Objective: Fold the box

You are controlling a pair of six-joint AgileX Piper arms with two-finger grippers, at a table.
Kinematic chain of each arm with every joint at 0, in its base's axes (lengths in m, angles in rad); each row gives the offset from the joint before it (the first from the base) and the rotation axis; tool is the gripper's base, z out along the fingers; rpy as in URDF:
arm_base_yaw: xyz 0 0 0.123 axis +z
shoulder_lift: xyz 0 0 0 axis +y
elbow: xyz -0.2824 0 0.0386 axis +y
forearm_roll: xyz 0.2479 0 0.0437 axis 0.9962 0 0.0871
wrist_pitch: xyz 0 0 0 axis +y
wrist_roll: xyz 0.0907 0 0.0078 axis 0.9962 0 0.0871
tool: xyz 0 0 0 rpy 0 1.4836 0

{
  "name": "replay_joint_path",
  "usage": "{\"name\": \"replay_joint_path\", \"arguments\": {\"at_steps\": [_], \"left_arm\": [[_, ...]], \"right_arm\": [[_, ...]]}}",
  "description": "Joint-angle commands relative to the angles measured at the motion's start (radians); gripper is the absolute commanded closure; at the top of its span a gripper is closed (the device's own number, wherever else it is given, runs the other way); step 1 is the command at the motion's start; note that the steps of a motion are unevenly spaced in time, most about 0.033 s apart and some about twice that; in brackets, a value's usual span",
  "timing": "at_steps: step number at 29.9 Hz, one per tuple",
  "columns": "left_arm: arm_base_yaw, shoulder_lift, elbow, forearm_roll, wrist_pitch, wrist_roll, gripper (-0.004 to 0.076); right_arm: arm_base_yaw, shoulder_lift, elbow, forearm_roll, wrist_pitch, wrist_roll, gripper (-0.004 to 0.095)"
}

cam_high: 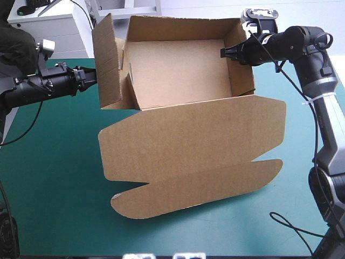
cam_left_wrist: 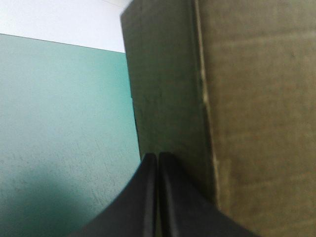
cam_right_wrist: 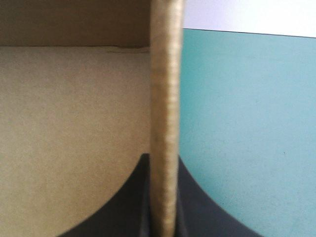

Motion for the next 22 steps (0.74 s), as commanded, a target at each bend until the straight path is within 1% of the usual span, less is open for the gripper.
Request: {"name": "replay_joint_path", "arguments": {"at_steps": [1, 11, 15, 17, 20, 22], "left_arm": [[-0.031, -0.065, -0.025, -0.059, 0.076, -0.020, 0.0731], [-0.061, -0.072, -0.025, -0.048, 0.072, -0.020, 0.0731], [-0.061, -0.072, -0.025, -0.048, 0.061, -0.020, 0.0722], [-0.061, -0.072, -0.025, -0.048, 0.061, -0.020, 0.0681], [-0.061, -0.072, -0.025, -0.048, 0.063, -0.020, 0.0591], [-0.061, -0.072, -0.025, -0.048, 0.063, -0.020, 0.0499]], "right_arm": [[0.004, -0.055, -0.023, 0.034, -0.082, 0.017, 0.0925], [0.006, -0.053, -0.023, 0.041, -0.089, 0.017, 0.0925], [0.039, -0.053, -0.023, 0.006, -0.103, 0.013, 0.0925], [0.056, -0.053, -0.023, -0.024, -0.113, 0.013, 0.0925], [0.074, -0.053, -0.023, -0.053, -0.124, 0.026, 0.0925], [0.087, -0.053, -0.023, -0.077, -0.126, 0.034, 0.0925]]}}
